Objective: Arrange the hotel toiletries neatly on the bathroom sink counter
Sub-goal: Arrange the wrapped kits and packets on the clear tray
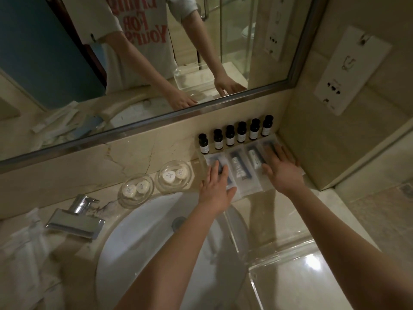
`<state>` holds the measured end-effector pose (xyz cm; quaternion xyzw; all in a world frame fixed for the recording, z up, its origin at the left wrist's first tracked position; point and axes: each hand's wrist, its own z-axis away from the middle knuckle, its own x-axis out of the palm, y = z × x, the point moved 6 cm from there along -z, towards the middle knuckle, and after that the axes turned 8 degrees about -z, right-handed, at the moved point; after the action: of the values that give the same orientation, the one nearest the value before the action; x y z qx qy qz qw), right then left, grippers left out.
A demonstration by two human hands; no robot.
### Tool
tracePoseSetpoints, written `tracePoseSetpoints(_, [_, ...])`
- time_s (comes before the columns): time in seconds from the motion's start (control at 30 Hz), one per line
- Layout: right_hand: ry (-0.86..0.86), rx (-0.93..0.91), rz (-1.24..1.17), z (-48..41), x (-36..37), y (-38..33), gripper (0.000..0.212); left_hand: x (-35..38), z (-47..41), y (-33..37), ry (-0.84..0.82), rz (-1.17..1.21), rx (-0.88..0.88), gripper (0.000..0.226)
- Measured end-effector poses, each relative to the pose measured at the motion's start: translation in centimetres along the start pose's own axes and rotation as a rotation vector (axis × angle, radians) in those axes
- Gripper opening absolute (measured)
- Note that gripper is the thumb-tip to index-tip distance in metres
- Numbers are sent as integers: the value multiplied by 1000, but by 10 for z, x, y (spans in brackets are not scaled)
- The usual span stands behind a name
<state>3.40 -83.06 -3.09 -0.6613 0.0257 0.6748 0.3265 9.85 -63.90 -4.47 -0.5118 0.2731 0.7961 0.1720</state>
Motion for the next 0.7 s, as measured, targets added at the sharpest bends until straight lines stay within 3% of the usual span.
tracePoseSetpoints(0.33, [209,-276,-34,72,3,-90,42,-41,65,-29,196,-62,-15,57])
tracePoseSetpoints(0.5, [171,-392,-61,122,24,-148,36,-50,129,-70,271,-162,-92,44])
tracePoseSetpoints(0.7, [11,-500,-13,188,80,-217,45,-10,219,-157,172,-155,-253,45])
